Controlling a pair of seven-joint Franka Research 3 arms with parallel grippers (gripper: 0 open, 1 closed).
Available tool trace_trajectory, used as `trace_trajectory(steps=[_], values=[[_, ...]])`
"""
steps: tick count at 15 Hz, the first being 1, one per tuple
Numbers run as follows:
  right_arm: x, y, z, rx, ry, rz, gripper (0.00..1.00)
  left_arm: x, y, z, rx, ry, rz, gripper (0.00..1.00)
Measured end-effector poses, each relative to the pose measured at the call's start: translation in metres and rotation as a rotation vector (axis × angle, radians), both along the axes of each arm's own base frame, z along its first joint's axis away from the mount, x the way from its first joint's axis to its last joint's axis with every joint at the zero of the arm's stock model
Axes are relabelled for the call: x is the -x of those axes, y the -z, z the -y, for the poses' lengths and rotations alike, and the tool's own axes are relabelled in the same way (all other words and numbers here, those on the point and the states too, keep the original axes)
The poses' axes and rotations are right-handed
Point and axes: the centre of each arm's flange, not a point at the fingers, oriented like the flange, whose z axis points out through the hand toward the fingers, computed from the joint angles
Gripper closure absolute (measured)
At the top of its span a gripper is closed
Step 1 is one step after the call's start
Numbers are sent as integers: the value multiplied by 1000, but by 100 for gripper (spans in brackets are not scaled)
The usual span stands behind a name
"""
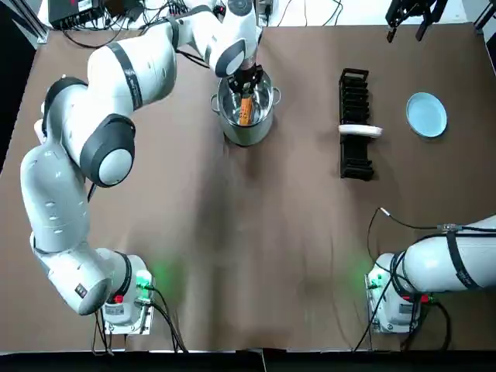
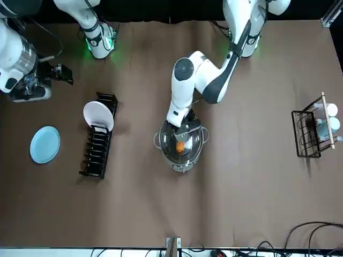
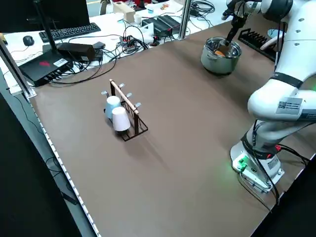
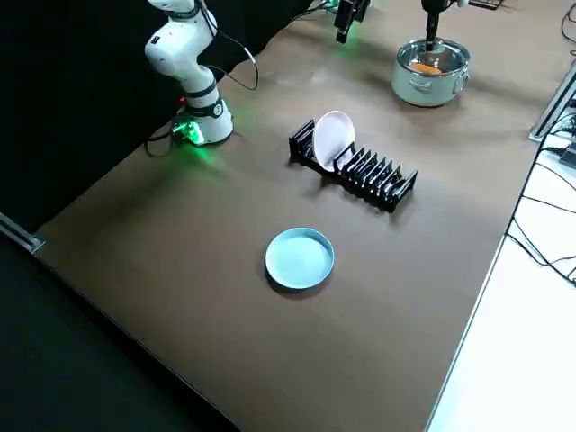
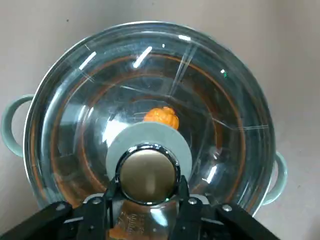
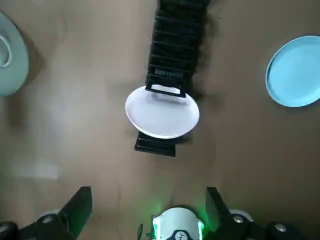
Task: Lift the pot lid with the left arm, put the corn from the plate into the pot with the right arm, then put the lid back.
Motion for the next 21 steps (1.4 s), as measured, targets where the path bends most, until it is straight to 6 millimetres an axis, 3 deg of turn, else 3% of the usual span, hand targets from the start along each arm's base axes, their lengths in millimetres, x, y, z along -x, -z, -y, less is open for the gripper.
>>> trace_trajectory(steps=[4, 10, 18, 21], values=[[0, -2, -9, 34, 1, 18, 0, -3, -1, 3, 17, -13, 13, 54], [-6, -15, -6, 23, 27, 84, 0, -4, -1, 4, 21, -13, 17, 54], [-7, -50, -8, 6, 27, 186, 0, 0, 1, 3, -16, -15, -20, 55], [-9, -49, 5, -6, 60, 181, 0, 0, 0, 3, -16, -15, -20, 55]])
